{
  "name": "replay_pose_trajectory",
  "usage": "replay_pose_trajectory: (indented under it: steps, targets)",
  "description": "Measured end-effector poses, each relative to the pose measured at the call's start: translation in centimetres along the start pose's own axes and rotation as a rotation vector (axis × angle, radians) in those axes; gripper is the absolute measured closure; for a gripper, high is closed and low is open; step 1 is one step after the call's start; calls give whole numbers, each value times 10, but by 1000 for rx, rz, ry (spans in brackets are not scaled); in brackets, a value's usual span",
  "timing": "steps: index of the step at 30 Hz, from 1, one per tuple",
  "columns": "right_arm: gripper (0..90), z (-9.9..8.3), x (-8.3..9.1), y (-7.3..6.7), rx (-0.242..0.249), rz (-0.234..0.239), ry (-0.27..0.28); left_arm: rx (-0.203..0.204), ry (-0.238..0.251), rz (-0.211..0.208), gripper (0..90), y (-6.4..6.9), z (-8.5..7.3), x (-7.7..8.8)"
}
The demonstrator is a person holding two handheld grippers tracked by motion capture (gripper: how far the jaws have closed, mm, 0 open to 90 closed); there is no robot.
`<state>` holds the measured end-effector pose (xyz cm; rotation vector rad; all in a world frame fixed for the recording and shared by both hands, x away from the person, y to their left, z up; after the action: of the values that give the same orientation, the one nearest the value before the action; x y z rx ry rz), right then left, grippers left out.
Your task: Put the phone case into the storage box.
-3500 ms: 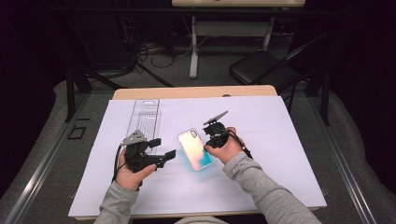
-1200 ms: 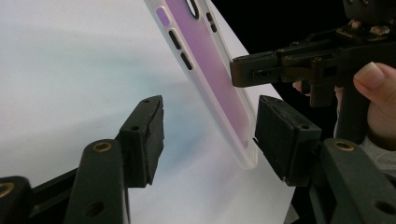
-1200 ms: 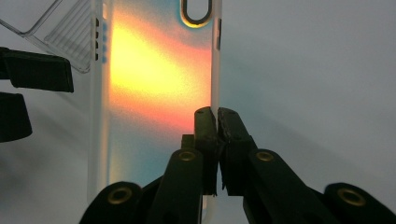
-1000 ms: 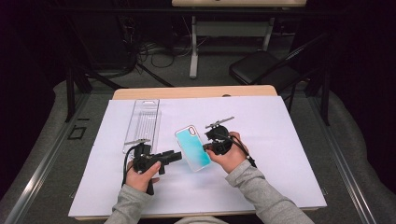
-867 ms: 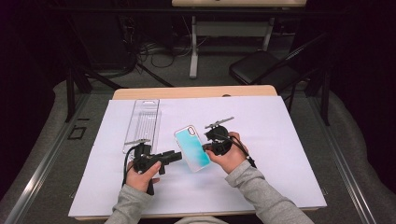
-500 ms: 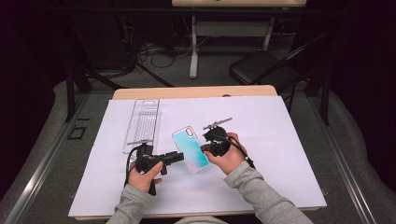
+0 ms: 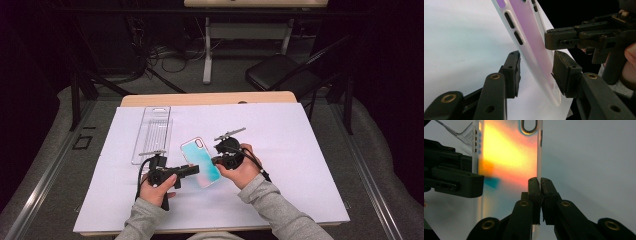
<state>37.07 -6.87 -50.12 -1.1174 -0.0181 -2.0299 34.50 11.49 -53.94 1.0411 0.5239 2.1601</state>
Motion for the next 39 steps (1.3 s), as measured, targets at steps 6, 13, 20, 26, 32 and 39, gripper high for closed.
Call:
replay_pose_trajectory:
  steps: [6, 13, 20, 26, 32, 39]
  targets:
    - [873, 0, -1, -2, 4, 10, -1, 1, -5, -4, 627, -1, 0, 0]
    - [874, 0, -1, -3, 5, 12, 6, 29, -3, -26, 662, -2, 0, 0]
    - [874, 0, -2, -3, 10, 15, 13, 51, -4, -39, 689, -4, 0, 0]
    - [874, -1, -2, -4, 9, 17, 8, 72, -3, -45, 709, -4, 0, 0]
    - [874, -1, -2, -4, 6, 21, 15, 71, -12, -44, 730, -5, -1, 1]
    - [874, -1, -2, -4, 10, 20, 6, 71, -11, -41, 738, -7, -1, 0]
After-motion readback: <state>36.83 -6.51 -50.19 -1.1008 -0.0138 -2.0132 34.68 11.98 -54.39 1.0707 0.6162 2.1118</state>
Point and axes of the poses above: each handheld gripper's, and its own axes: x roughly backward along the jaws, z roughly out of its top, y roughly to its right, the point moved 4 cm from there along -x, roughly forward along the jaws, and after that the axes turned 13 degrees about z, right-handed, at the moved point
